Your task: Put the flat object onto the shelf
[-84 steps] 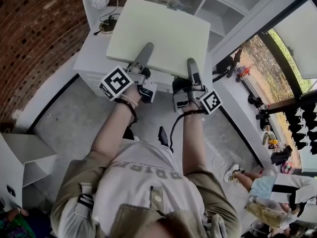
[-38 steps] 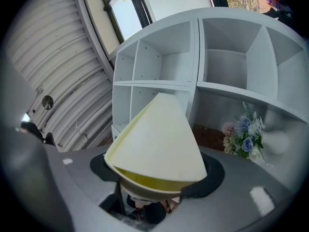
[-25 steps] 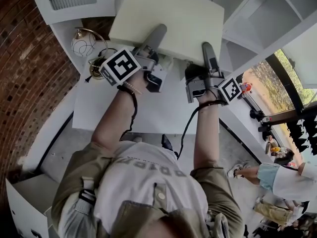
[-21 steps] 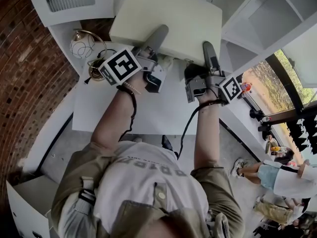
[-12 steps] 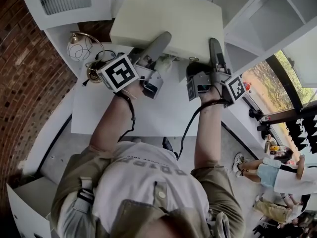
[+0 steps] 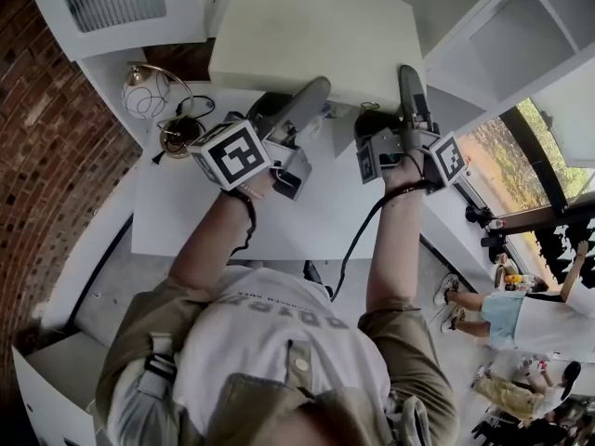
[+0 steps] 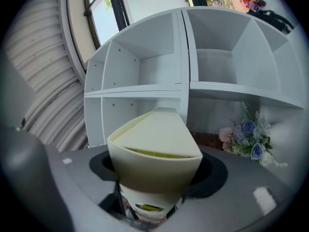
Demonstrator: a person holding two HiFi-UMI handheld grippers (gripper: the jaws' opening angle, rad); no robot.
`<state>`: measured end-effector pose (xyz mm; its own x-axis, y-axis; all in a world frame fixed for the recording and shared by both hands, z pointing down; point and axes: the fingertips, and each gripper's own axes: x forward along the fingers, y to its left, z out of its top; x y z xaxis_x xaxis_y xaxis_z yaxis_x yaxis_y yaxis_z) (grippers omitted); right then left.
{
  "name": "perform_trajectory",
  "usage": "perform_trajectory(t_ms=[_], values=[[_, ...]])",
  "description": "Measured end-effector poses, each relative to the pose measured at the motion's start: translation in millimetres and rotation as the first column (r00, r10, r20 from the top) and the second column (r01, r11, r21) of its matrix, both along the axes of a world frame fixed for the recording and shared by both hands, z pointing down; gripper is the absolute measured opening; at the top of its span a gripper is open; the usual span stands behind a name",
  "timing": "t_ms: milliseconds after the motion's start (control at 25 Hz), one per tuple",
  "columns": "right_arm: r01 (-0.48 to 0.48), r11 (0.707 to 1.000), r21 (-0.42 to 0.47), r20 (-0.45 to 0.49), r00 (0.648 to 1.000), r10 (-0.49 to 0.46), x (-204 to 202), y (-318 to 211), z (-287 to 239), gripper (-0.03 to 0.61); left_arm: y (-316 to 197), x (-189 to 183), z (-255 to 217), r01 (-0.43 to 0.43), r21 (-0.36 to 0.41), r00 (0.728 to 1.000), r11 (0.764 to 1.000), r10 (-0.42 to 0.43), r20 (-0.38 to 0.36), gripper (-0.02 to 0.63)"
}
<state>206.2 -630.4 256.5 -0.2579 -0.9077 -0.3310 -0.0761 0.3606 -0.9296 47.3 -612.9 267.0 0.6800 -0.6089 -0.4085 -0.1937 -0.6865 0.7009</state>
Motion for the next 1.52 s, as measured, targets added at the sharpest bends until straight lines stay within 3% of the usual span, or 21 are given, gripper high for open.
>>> perform_trajectory(t_ms=[280,480,720,920,1120,1520], values=[[0.107,0.986,0.125,-0.065,0.993,-0.099,-12.8,10.6,-14.3,0.373,-12.1,-5.8,-19.6,0.047,-0.009,0.996,0.999,-0.048,-0.077,0.368],[0.133,0.973,0.188,-0.148,0.983,-0.106,-24.2,31.5,-11.6,0.371,-22.8,-4.7,-23.5,0.063,-0.022,0.994,0.998,-0.065,-0.093,0.368],[0.149,0.980,0.135,-0.188,0.975,-0.123,-45.0,17.8,6.0,0.281,-41.3,-4.3,-23.9,0.068,-0.044,0.994,0.997,-0.072,-0.083,0.371],[0.113,0.987,0.117,-0.164,0.982,-0.093,-45.1,3.2,6.8,0.281,-49.1,-5.6,-23.1,0.082,-0.054,0.995,0.995,-0.084,-0.051,0.368],[0.072,0.990,0.117,-0.177,0.983,-0.051,-40.8,-6.7,1.2,0.245,-49.2,-15.8,-8.5,0.075,-0.094,0.995,0.993,-0.081,-0.056,0.299],[0.061,0.989,0.133,-0.197,0.980,-0.033,-38.2,-20.8,0.4,0.224,-62.7,-13.5,-10.2,0.081,-0.056,0.997,0.995,-0.082,-0.002,0.250]])
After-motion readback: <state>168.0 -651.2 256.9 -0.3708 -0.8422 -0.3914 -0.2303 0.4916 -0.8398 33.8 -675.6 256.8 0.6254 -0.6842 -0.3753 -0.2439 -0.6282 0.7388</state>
